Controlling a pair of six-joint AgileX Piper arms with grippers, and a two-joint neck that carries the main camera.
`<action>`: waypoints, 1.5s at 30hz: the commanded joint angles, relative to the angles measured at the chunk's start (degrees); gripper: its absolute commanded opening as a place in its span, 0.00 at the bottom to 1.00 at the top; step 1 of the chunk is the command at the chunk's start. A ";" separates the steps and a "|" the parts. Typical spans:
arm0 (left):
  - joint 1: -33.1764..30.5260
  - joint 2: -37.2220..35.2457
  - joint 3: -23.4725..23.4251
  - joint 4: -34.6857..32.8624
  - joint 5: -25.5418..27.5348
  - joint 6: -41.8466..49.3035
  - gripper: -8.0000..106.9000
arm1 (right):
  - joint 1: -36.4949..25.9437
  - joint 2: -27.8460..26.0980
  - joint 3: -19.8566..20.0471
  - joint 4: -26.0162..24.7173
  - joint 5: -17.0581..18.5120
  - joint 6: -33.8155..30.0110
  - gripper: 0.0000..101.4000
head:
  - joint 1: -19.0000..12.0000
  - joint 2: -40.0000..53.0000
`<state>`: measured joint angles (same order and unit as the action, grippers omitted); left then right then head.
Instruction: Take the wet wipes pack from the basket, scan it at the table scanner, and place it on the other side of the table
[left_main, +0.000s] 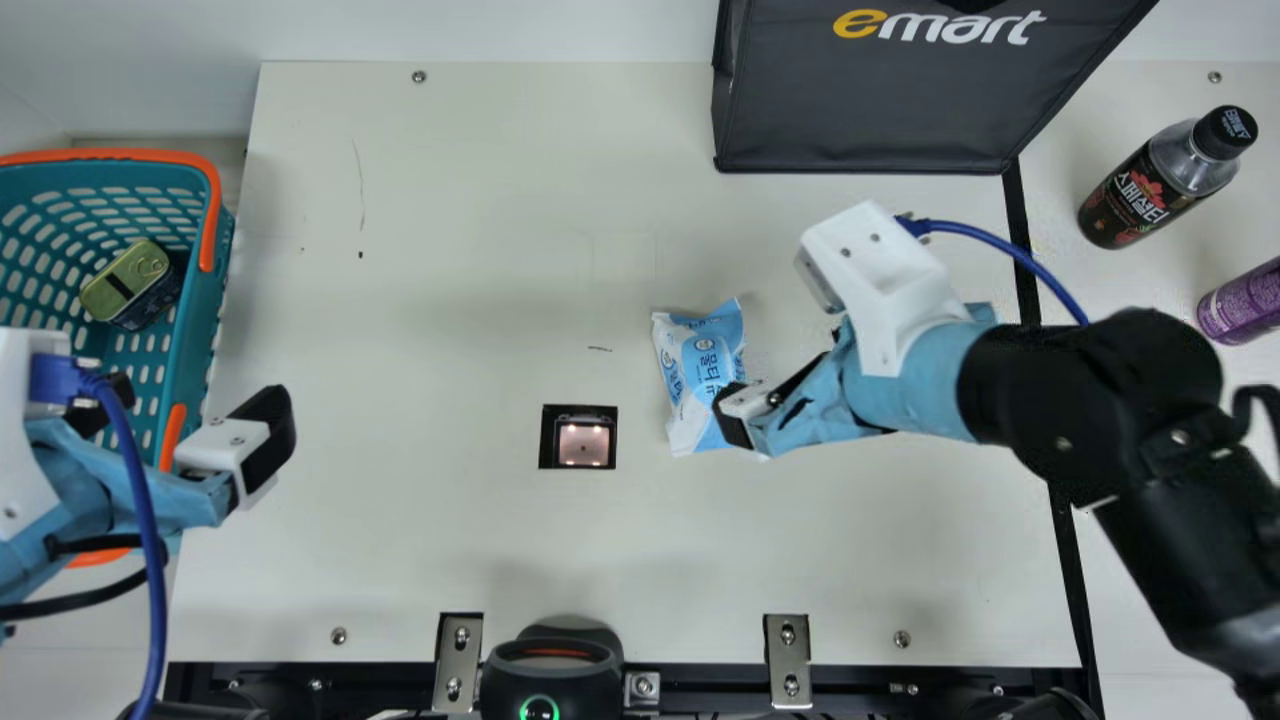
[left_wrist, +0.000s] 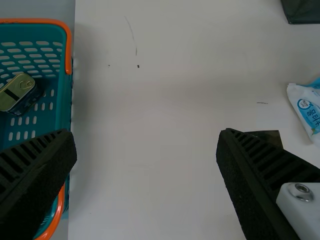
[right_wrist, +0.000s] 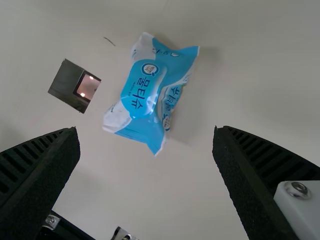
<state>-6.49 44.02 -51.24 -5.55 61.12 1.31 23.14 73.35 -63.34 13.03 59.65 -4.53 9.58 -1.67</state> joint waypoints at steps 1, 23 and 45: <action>0.00 0.00 0.00 0.00 0.00 0.00 0.85 | 1.08 1.27 0.30 0.52 -0.87 1.73 0.94 | -1.66 0.09; 0.00 0.00 0.00 0.00 0.00 0.00 0.85 | 11.55 14.68 2.18 -9.98 -13.74 19.70 0.94 | -1.66 0.09; 0.00 0.00 0.00 0.00 0.00 0.00 0.85 | 15.28 23.31 1.72 -20.77 -16.92 35.69 0.41 | -1.66 0.09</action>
<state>-6.49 44.02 -51.24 -5.55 61.12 1.31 38.47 96.65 -61.66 -7.95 42.71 31.10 9.58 -1.67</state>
